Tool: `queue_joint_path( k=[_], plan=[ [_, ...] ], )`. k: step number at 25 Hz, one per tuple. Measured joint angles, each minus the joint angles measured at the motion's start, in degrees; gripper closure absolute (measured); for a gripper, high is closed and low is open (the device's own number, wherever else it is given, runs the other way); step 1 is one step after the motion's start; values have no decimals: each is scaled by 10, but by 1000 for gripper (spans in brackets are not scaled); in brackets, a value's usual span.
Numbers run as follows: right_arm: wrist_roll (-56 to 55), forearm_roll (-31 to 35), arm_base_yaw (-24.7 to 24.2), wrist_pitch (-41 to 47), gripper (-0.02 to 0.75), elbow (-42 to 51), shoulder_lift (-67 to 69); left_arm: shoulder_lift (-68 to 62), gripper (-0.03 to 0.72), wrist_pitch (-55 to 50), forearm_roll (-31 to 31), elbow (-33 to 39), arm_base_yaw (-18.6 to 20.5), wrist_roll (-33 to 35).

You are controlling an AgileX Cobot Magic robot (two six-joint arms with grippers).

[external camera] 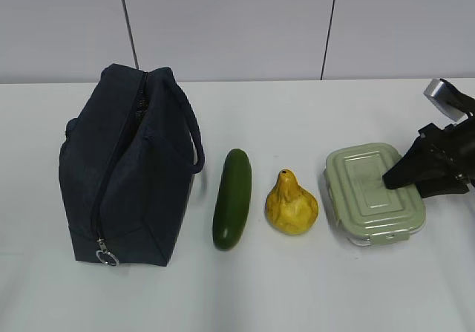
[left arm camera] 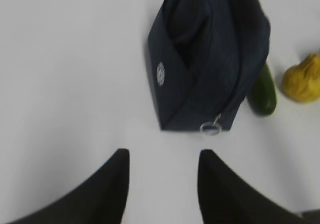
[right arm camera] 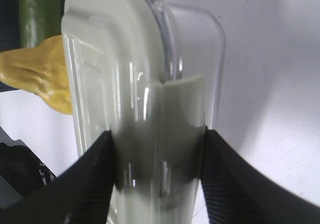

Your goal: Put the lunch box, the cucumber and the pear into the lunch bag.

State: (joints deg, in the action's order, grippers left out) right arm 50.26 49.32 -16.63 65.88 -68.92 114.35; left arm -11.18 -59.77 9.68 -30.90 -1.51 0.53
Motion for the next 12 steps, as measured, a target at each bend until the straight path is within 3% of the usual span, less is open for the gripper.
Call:
queue_joint_path(
  k=[6,12],
  plan=[
    [0,-1,0,0,356,0,0,-106,412,157,100,0,0,16],
    [-1,-1,0,0,356,0,0,-255,412,190,173,-12,0,81]
  ],
)
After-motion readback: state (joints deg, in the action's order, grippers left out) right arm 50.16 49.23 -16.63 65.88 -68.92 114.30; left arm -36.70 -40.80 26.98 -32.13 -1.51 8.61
